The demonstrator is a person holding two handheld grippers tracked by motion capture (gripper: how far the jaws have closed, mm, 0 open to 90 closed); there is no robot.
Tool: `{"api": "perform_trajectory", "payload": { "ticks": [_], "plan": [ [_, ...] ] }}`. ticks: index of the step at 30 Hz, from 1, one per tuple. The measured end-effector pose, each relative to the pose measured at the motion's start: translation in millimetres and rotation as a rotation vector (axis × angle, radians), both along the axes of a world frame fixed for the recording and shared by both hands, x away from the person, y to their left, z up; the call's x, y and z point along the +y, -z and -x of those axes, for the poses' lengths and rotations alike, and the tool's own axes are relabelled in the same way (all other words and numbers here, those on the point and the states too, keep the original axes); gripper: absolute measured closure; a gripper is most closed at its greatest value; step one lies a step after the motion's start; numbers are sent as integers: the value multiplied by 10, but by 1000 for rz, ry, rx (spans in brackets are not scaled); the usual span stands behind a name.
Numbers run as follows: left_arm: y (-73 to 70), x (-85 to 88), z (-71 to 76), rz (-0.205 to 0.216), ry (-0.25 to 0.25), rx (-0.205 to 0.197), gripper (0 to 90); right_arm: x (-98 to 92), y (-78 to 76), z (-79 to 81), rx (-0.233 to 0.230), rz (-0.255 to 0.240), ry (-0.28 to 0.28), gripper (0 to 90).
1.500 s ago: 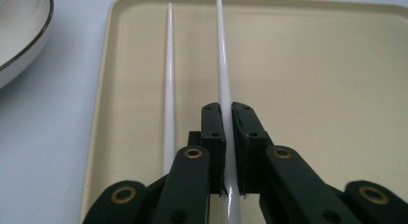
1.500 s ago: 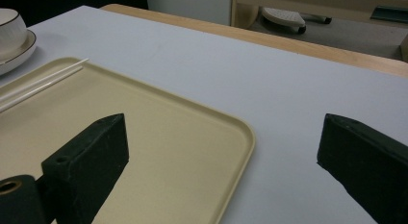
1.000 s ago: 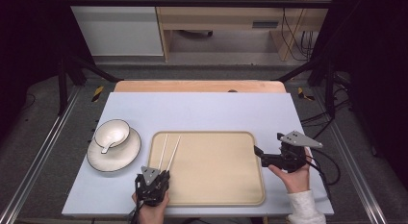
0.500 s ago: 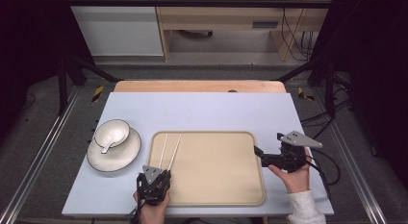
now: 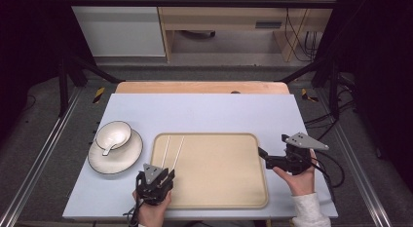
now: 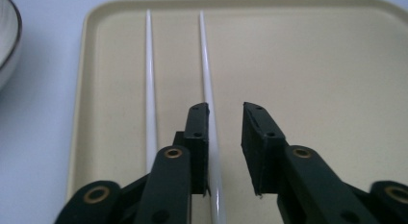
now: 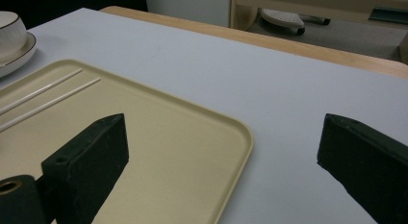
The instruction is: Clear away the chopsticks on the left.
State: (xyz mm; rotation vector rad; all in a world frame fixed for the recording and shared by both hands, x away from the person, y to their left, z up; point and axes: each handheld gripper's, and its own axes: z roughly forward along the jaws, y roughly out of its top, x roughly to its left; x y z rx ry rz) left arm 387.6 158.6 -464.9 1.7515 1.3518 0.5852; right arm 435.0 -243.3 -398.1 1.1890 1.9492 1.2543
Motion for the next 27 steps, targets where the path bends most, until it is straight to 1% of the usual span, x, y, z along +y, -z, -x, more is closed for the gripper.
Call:
{"api": "perform_trajectory", "payload": {
  "ticks": [1, 2, 3, 4, 7, 8, 9, 11, 12, 14, 16, 17, 19, 21, 23, 27],
  "plan": [
    [-82, 38, -23, 4, 35, -17, 671, -10, -9, 7, -3, -6, 4, 40],
    [-130, 61, -36, 3, 61, -28, 652, -12, -14, 10, -2, -11, 6, 39],
    [-191, 95, -58, -4, 93, -38, 630, -18, -19, 13, -5, -13, 6, 39],
    [-240, 128, -78, -9, 118, -42, 605, -28, -24, 17, -7, -12, 5, 38],
    [-358, 227, -137, 11, 190, -36, 515, -40, -37, 23, -12, -23, 11, 36],
    [-395, 263, -150, 6, 201, -46, 484, -50, -41, 26, -15, -22, 11, 35],
    [-437, 313, -159, -12, 215, -57, 452, -57, -46, 30, -14, -25, 12, 35],
    [-481, 392, -171, -17, 232, -59, 405, -77, -57, 37, -20, -32, 17, 34],
    [-499, 441, -173, -18, 243, -67, 381, -86, -61, 39, -21, -34, 18, 35],
    [-518, 547, -166, -20, 249, -82, 347, -103, -66, 42, -24, -40, 23, 34],
    [-502, 667, -160, -3, 252, -85, 304, -120, -65, 44, -23, -43, 25, 35],
    [-491, 704, -157, -2, 252, -86, 285, -128, -63, 42, -24, -39, 27, 35],
    [-456, 802, -145, -8, 241, -91, 253, -137, -56, 41, -22, -38, 28, 35],
    [-414, 902, -145, 7, 226, -85, 222, -147, -46, 39, -17, -40, 35, 35],
    [-396, 959, -150, 13, 222, -76, 203, -156, -39, 38, -15, -40, 37, 35],
    [-374, 1063, -159, 0, 210, -85, 164, -175, -25, 41, -12, -42, 40, 35]
  ]
}}
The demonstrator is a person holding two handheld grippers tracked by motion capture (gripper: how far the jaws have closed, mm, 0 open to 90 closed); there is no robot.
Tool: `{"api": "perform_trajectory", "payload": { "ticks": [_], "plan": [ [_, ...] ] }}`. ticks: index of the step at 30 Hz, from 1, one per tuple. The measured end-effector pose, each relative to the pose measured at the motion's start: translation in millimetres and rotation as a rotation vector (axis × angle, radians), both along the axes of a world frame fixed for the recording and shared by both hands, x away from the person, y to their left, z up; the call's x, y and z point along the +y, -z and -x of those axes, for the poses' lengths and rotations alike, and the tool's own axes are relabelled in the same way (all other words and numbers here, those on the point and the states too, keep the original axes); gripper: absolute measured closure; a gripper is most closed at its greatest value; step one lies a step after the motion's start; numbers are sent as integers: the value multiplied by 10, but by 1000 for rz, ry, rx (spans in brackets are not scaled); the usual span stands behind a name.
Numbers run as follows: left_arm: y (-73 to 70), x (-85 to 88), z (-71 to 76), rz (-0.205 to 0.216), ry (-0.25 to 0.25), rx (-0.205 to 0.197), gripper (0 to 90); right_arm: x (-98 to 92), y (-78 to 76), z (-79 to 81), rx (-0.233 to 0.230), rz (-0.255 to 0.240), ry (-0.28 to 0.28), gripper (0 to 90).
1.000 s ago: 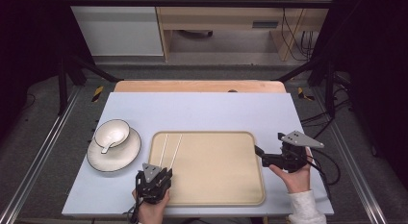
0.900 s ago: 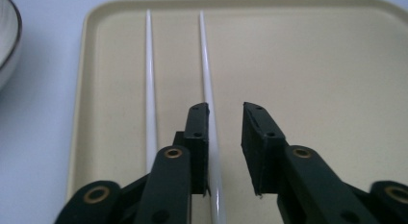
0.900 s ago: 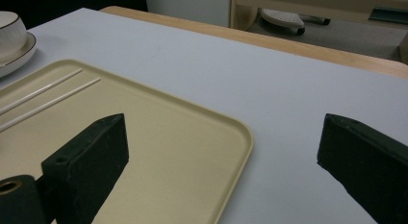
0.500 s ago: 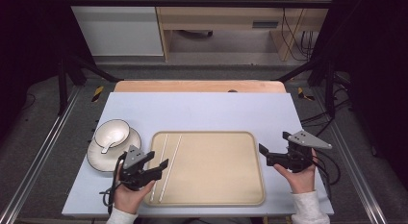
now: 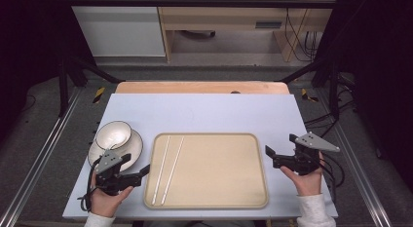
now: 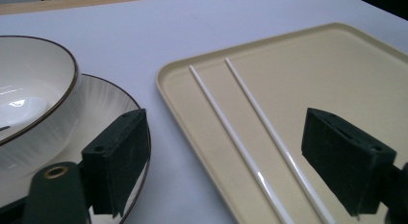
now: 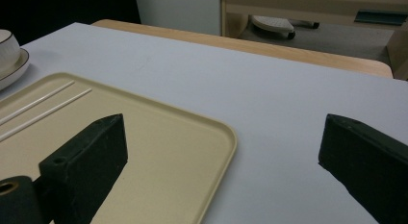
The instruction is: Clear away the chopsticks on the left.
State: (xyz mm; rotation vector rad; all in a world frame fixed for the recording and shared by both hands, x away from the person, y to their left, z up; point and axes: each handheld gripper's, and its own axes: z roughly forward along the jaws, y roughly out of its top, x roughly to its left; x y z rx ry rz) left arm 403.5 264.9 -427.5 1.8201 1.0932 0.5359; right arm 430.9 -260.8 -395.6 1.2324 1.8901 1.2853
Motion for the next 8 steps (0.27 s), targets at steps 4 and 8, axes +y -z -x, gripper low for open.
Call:
{"api": "perform_trajectory", "payload": {
  "ticks": [4, 8],
  "plan": [
    [9, 78, -16, 15, -18, 5, 148, -23, 30, -12, 6, 3, 4, 35],
    [17, 120, -21, 24, -30, 5, 144, -21, 49, -19, 11, 3, 7, 35]
  ]
}}
